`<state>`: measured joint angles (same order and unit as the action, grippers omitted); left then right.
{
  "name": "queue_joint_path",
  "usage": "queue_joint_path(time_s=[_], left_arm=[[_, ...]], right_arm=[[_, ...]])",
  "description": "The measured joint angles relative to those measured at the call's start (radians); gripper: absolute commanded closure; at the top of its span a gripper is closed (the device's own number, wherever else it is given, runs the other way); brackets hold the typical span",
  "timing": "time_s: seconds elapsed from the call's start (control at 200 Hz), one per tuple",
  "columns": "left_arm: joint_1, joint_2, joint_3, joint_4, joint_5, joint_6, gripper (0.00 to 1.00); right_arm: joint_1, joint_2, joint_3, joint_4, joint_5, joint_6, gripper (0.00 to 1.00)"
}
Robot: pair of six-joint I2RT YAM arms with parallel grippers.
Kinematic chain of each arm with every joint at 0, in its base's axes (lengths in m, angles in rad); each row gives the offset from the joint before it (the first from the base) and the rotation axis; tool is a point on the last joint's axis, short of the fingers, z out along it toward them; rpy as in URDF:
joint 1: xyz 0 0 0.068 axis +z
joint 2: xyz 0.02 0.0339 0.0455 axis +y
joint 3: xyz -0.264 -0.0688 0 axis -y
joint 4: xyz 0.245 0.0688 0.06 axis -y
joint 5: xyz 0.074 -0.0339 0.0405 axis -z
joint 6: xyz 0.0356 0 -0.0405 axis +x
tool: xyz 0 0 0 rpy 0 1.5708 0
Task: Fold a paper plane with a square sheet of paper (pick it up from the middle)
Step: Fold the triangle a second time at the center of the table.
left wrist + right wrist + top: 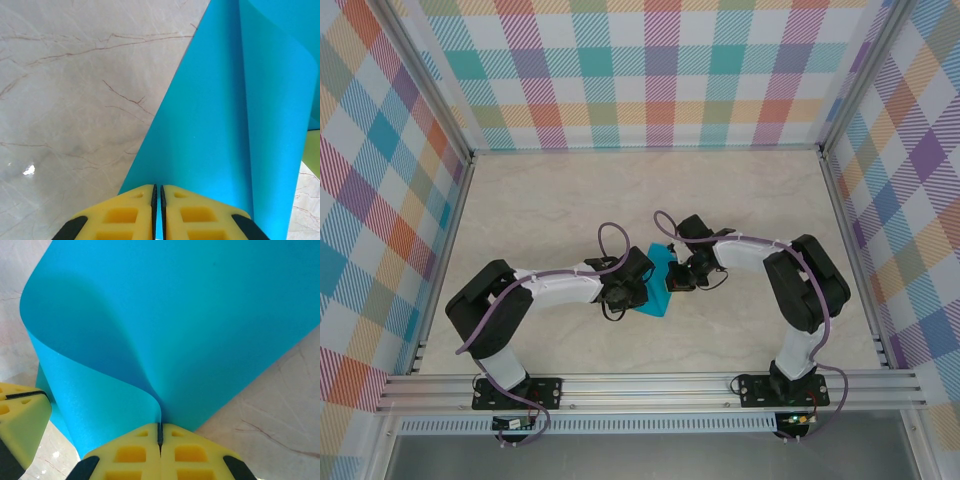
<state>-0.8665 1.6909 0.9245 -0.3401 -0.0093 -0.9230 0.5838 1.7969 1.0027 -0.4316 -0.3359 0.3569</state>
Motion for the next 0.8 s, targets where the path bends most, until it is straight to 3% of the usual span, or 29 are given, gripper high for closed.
queue_joint_path(time_s=[0.8], left_arm=[[0.0, 0.0, 0.002, -0.001, 0.0, 0.0, 0.88]], right_arm=[[0.001, 0.003, 0.014, -0.021, 0.016, -0.007, 0.97]])
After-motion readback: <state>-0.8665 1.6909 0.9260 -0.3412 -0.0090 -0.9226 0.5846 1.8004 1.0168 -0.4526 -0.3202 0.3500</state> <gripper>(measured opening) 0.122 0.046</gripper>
